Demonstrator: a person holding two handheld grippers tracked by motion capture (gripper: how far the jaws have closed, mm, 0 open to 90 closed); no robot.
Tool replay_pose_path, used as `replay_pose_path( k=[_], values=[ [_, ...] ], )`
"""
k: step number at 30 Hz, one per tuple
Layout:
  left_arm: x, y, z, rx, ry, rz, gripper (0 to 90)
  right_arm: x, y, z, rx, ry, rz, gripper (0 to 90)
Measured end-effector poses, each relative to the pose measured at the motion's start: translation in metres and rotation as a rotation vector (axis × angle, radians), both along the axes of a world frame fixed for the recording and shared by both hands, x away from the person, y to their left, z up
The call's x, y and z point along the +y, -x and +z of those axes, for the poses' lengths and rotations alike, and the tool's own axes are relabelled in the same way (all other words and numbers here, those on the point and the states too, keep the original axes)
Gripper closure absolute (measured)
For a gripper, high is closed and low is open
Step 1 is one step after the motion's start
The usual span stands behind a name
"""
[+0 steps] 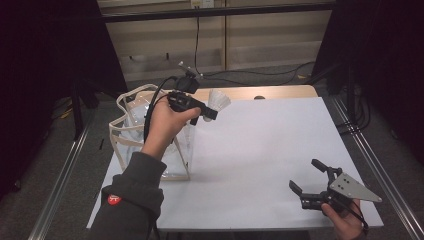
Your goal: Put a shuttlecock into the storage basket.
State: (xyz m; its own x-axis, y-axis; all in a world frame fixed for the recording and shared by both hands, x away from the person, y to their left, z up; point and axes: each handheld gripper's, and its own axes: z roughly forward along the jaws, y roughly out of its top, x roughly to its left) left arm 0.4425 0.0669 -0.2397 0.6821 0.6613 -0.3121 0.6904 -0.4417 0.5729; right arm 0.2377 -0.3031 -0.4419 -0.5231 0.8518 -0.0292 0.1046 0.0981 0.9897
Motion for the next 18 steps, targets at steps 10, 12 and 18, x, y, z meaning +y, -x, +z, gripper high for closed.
replay_pose_path(
  k=[10, 12, 18],
  values=[
    [0.0054, -0.0007, 0.0030, 0.005, -0.005, 0.007, 65.5, -0.0001, -0.0001, 0.0000, -0.002, 0.003, -0.001, 1.8],
    [0.0061, -0.0009, 0.0036, 0.002, -0.007, 0.010, 65.5, 0.0000, -0.0001, -0.0001, -0.002, 0.001, 0.001, 1.7],
    [0.0083, -0.0008, 0.0056, -0.001, -0.012, 0.013, 65.5, -0.0001, 0.0001, 0.0001, 0.000, 0.000, -0.004, 1.7]
  ],
)
